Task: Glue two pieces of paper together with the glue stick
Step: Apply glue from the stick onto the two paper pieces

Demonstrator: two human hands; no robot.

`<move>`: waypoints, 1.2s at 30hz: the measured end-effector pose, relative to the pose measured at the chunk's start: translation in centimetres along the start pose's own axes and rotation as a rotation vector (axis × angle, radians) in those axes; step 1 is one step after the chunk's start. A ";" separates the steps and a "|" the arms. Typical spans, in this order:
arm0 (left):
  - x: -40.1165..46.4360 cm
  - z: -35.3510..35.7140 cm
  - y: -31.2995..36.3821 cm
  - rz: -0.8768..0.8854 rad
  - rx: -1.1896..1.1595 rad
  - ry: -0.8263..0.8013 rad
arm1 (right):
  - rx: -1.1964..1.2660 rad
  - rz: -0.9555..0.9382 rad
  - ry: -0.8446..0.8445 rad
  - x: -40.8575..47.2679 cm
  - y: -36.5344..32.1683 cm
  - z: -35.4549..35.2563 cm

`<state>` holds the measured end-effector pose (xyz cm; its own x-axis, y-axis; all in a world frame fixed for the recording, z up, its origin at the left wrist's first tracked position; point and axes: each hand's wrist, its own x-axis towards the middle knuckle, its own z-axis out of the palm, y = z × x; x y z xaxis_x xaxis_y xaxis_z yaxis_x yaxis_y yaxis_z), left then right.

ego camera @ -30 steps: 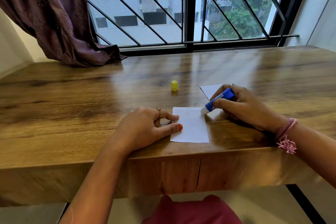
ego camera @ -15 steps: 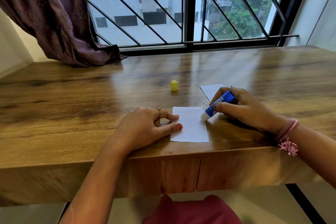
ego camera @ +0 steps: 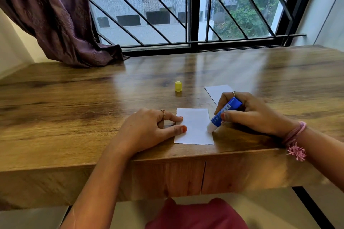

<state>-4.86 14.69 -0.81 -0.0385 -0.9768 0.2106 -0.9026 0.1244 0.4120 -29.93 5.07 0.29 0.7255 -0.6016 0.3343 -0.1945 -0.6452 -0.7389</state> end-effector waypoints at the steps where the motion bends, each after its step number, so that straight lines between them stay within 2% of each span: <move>1: 0.0 0.0 0.0 0.000 0.000 0.000 | -0.001 -0.004 0.001 0.0 0.0 0.0; 5: 0.0 0.1 0.0 0.001 -0.007 0.001 | -0.001 -0.001 0.048 0.2 0.2 -0.1; 10: 0.0 0.1 0.1 0.003 -0.005 -0.001 | 0.009 -0.046 -0.056 -0.2 -0.1 0.0; 14: 0.0 0.1 0.1 0.002 -0.007 -0.001 | 0.010 -0.033 0.006 -0.1 0.1 -0.1; 19: 0.0 0.1 0.1 -0.009 -0.016 -0.003 | 0.018 -0.072 -0.088 -0.6 -0.2 0.0; 24: 0.0 0.0 0.2 -0.006 -0.007 -0.004 | 0.021 -0.069 -0.043 -0.4 -0.1 0.0; 28: 0.1 0.1 0.0 -0.002 -0.014 0.010 | 0.027 -0.099 -0.116 -0.7 -0.4 0.0; 33: 0.1 0.2 -0.1 0.001 -0.005 0.005 | 0.034 -0.085 -0.073 -0.5 -0.3 0.0; 36: 0.2 0.1 -0.1 0.002 -0.001 0.002 | 0.021 -0.094 -0.121 -0.7 -0.4 0.2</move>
<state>-4.85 14.45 -0.90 -0.0394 -0.9763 0.2129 -0.9020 0.1264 0.4127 -30.23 5.79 0.25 0.8143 -0.4769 0.3310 -0.1085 -0.6852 -0.7202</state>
